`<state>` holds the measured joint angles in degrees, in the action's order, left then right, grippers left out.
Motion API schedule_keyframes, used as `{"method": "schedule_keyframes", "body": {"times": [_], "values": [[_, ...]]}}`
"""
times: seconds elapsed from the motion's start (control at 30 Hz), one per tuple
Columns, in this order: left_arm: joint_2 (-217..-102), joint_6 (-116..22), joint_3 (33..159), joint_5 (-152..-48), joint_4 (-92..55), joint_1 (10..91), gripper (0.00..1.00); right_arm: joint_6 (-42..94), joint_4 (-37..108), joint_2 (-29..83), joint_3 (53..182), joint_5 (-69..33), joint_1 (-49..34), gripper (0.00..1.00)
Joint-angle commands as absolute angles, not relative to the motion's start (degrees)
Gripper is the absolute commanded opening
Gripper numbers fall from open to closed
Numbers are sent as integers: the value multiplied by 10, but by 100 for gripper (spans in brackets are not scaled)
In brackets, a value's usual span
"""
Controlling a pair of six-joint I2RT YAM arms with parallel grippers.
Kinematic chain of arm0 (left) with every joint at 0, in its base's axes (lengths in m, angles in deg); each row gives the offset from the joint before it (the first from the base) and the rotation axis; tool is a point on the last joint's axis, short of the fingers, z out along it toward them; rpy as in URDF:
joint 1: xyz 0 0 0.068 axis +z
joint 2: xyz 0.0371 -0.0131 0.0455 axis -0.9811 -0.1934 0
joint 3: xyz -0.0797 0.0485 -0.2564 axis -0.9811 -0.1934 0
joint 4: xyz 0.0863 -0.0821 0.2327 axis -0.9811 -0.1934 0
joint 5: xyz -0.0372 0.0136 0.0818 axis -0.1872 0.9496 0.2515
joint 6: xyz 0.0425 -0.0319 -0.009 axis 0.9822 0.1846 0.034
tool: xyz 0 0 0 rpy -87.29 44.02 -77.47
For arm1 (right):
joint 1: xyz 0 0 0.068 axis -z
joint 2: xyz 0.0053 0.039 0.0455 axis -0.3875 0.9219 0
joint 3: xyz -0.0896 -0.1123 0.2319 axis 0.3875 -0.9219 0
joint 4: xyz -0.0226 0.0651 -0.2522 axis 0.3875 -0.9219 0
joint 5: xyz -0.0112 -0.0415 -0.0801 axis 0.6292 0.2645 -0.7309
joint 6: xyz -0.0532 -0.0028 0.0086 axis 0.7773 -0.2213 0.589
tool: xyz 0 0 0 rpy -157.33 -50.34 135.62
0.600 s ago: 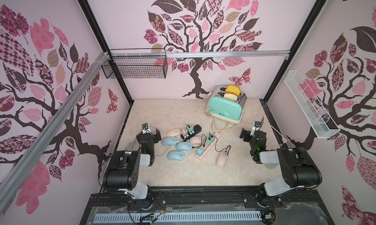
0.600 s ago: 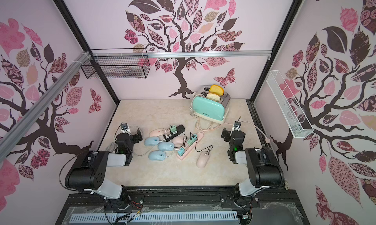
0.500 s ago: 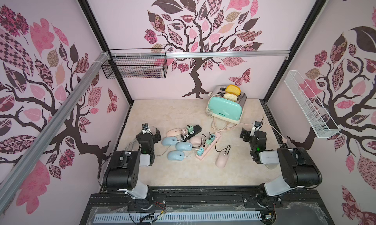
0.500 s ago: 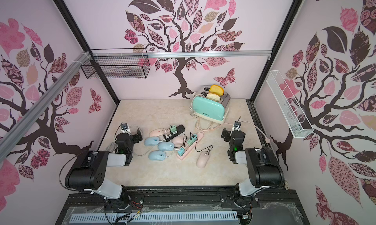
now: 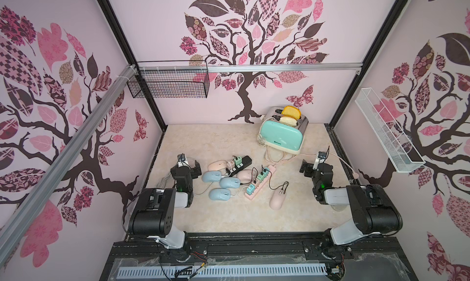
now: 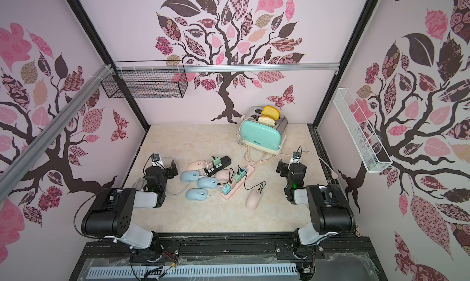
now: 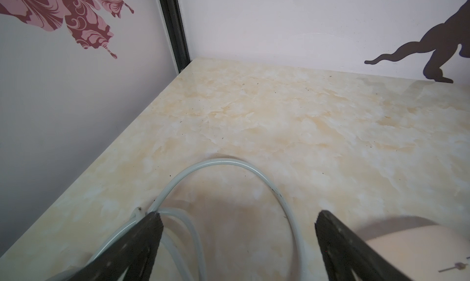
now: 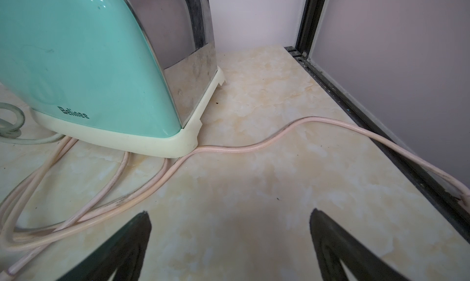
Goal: Unplug the wireless mouse
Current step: Remove the plug from the socket.
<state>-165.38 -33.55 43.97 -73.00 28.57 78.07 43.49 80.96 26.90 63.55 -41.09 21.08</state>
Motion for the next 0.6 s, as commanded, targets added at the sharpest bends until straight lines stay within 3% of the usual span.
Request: {"method": "schedule_keyframes", "body": {"times": [0.0,0.5,0.57], "values": [[-1657,-330,441,-724,295,780,98,439,817,272,650,-418,208,100],[-1642,-328,446,-731,289,785,98,440,823,266,650,-426,207,100],[-1597,-333,492,-717,148,783,98,444,735,233,689,-460,195,100]]}}
